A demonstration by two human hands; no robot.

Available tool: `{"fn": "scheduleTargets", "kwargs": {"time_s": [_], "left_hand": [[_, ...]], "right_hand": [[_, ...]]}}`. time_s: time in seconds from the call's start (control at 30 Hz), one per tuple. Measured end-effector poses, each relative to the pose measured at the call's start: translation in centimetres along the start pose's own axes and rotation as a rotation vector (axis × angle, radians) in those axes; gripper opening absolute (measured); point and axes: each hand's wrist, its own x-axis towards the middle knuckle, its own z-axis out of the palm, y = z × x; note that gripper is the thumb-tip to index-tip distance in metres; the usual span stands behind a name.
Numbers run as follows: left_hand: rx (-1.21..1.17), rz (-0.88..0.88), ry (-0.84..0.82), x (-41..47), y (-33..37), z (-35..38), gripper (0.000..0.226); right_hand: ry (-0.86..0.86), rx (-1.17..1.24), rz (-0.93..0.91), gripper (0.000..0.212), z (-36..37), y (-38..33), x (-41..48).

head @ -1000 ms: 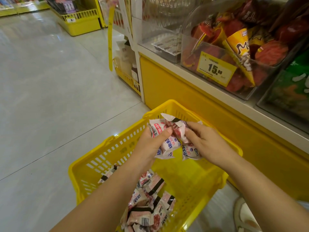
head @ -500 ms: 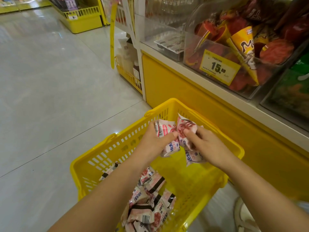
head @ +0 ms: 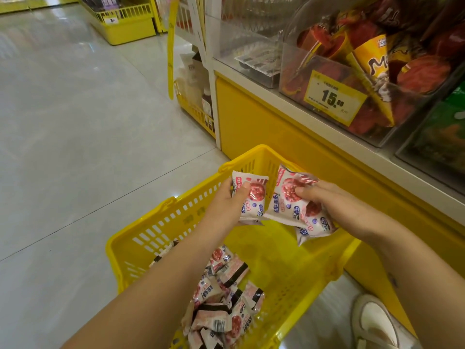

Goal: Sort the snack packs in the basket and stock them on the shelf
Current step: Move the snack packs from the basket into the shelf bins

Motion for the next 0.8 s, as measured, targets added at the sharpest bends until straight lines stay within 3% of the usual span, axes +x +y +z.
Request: {"fn": "scheduleTargets", "kwargs": {"time_s": [0.1,0.17,0.23,0.3,0.43,0.53,0.7,0.8], "left_hand": [[0.013,-0.001,-0.062,-0.3,0.2,0.8,0.012],[-0.016,-0.005,-0.128,-0.6,0.5,1.2,0.013],[-0.046,0.013,-0.161,-0.6,0.4,1.5,0.031],[-0.038,0.053,-0.139,-0.5,0.1,1.6,0.053],[-0.106,0.053,0.015,0.0,0.0,1.5,0.049],[-0.091,0.033,0.084,0.4,0.2,1.1,0.053],[-0.047,0.064,0.097,0.3,-0.2,2.2,0.05],[-0.098,0.033,0.077,0.1,-0.1,2.6,0.078]], "right_hand": [[-0.116,0.004,0.033,0.018,1.2,0.1,0.0],[-0.088,-0.023,0.022,0.018,1.8,0.2,0.0],[-0.03,-0.062,-0.021,0.024,2.1,0.2,0.1],[0.028,-0.126,-0.061,0.029,2.5,0.2,0.0],[0.158,-0.244,-0.059,0.029,1.7,-0.4,-0.2],[0.29,-0.127,-0.122,0.055,0.8,-1.2,-0.5],[0.192,0.058,-0.158,0.091,2.8,-0.9,-0.3],[0.274,0.104,-0.156,0.103,3.5,-0.4,-0.1]]}}
